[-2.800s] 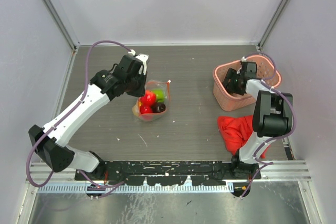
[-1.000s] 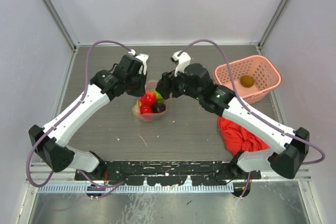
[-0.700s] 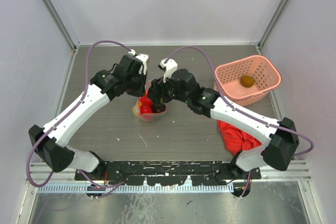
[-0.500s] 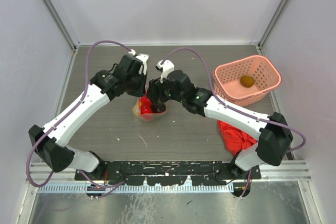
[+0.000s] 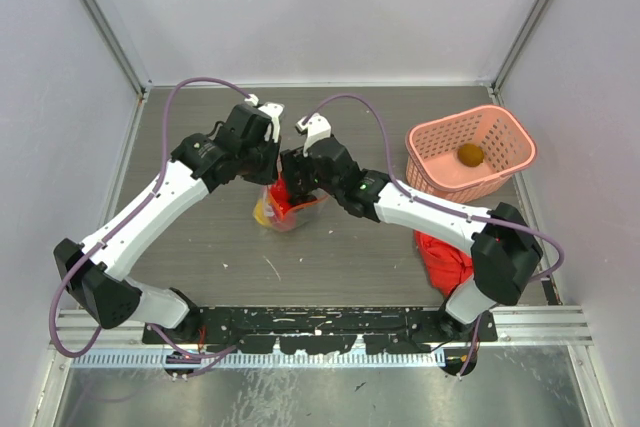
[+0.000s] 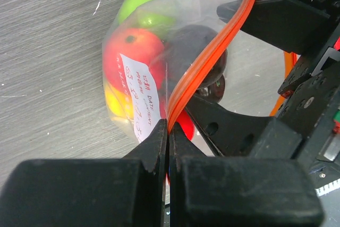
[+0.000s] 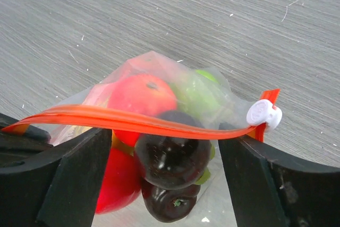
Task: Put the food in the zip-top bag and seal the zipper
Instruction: Place the fake fruit in the zipper food storage bag.
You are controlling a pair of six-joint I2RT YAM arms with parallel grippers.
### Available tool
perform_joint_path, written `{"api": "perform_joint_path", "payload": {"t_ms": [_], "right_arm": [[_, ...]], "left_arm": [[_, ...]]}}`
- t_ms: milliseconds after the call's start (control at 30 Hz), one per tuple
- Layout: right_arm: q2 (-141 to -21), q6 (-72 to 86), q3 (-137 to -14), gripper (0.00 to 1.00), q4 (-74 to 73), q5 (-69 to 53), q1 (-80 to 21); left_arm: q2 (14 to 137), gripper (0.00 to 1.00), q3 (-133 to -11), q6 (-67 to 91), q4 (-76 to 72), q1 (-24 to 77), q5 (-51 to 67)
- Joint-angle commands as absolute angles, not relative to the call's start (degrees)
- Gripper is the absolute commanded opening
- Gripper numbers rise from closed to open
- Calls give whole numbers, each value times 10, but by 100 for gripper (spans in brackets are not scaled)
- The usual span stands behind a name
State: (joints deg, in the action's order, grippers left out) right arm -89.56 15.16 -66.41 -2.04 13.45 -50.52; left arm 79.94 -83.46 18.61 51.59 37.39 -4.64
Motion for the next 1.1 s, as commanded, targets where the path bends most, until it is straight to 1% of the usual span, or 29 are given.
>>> {"api": "perform_joint_path", "payload": {"t_ms": [0,167,300,500,633,800,867,967,1067], "right_arm": [[-879,151,-670,87,21,160,-505],[-851,152,-670,89,3,162,-505],[-824,152,-678,89,-36,169,-505],[-795,160,-702,84,-124,196,-505],[-798,178,-711,77,-179,221,-505],[-816,199,-690,66,-193,241,-505],[-826,207,-688,59,-195,238,-505],[-832,213,-695,43,-201,230,-505],[-825,210,-709,23,-209,225,-505]], "left_arm": [[779,0,-845,185,490,371,-43],[780,0,-843,185,489,372,-44],[780,0,-843,185,488,372,-43],[781,0,-843,185,488,371,-44],[781,0,-844,185,489,371,-43],[782,0,-845,184,490,371,-44],[782,0,-845,184,490,372,-45],[782,0,-846,182,491,371,-46],[783,0,-846,182,492,371,-50]]}}
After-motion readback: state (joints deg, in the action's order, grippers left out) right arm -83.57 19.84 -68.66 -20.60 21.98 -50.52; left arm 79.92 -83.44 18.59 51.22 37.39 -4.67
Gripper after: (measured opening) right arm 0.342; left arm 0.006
